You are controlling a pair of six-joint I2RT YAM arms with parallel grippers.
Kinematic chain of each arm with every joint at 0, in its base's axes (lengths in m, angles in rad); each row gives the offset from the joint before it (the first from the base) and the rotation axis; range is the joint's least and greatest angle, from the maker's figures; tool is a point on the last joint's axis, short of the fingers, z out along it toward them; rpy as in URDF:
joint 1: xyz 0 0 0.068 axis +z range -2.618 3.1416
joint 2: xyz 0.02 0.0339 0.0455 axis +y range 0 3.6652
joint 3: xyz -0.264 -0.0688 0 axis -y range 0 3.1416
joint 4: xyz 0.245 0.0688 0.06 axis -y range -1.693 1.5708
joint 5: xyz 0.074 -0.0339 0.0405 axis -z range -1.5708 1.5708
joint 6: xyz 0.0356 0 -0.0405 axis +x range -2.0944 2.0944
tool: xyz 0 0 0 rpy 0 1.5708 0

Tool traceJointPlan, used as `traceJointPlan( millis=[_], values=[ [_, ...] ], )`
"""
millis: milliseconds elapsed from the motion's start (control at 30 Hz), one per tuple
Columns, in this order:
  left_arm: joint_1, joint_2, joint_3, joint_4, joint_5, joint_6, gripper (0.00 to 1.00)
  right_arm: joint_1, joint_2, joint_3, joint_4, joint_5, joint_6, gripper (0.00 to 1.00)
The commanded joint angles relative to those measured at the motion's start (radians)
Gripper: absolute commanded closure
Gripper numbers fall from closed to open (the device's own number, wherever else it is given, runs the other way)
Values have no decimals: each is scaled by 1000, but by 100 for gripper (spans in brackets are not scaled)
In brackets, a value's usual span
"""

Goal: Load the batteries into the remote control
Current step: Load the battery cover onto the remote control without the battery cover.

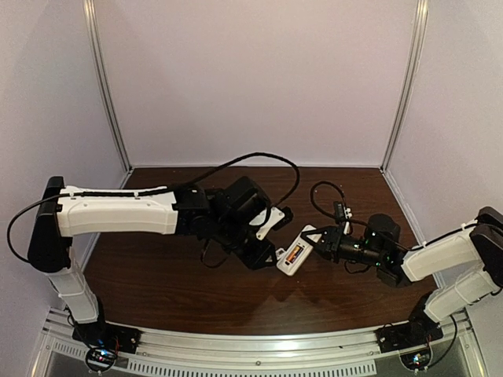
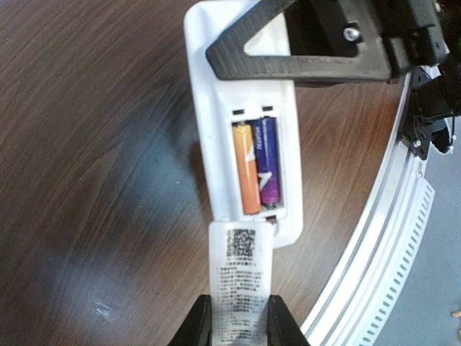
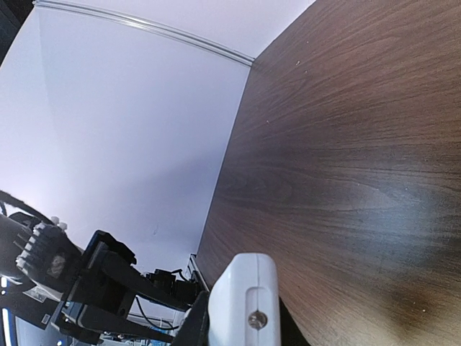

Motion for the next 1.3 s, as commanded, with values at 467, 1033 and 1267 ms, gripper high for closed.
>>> traceJointPlan(
  millis=[467, 1033, 1267],
  values=[
    [-12, 130, 180, -97, -8, -52, 81, 90, -13, -4, 36, 191, -14, 100],
    [-13, 171, 221, -103, -3, -26, 82, 134, 38, 14, 49, 226, -6, 100],
    [-12, 193, 231, -103, 5, -21, 82, 143, 44, 21, 53, 227, -9, 100]
  ],
)
